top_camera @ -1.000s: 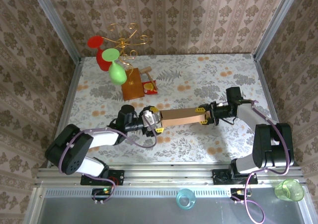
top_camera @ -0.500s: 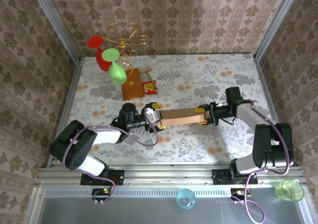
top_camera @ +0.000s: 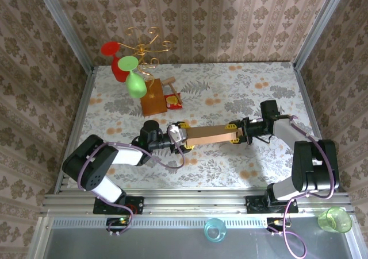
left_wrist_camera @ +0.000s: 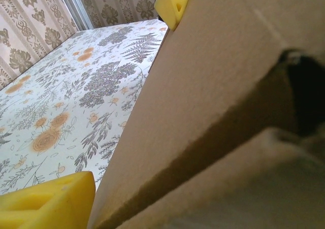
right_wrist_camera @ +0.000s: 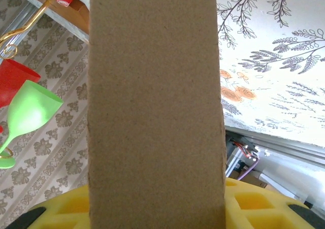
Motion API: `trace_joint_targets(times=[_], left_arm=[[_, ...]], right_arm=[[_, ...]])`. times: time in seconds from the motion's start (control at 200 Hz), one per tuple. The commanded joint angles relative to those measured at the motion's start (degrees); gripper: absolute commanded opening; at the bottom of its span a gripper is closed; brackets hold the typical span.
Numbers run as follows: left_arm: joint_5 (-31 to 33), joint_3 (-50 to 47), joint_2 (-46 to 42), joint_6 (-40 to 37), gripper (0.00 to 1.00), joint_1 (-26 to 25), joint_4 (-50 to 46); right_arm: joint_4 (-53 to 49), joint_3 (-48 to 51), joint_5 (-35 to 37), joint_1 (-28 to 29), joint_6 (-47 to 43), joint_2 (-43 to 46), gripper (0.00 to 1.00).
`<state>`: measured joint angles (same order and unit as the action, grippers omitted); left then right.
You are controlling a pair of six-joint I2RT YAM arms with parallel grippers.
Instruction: Fold the paper box
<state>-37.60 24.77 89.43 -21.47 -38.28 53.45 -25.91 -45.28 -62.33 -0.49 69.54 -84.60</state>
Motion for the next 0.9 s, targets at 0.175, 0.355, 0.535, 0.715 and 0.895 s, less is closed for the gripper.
trace_joint_targets(times=[0.175,0.355,0.535,0.715,0.895], left_arm=[[-3.41,0.58,0.19,2.88,0.67,-0.87,2.71],[-4.42,0.5,0.47,3.49,0.63,-0.79,2.42],[-4.26,-0.64,0.47,5.01,0.62,-0.74,4.01],[-4.09,-1.15,0.09,6.48,0.6,-0.59,3.71],[-3.43,-0.52,-0.72,8.65,0.58,-0.36,0.38]], right_arm=[[2.48,-2.96,-1.63,0.23,3.56,-0.84,0.26],[3.01,-3.15,-1.7,0.14,3.75,-0.94,0.31],[2.98,-4.82,-1.23,-0.05,3.27,-0.58,0.48],[-0.1,-8.54,0.25,-0.63,0.83,1.68,0.57],[-3.25,-10.6,2.01,-1.67,-1.5,4.32,0.63]])
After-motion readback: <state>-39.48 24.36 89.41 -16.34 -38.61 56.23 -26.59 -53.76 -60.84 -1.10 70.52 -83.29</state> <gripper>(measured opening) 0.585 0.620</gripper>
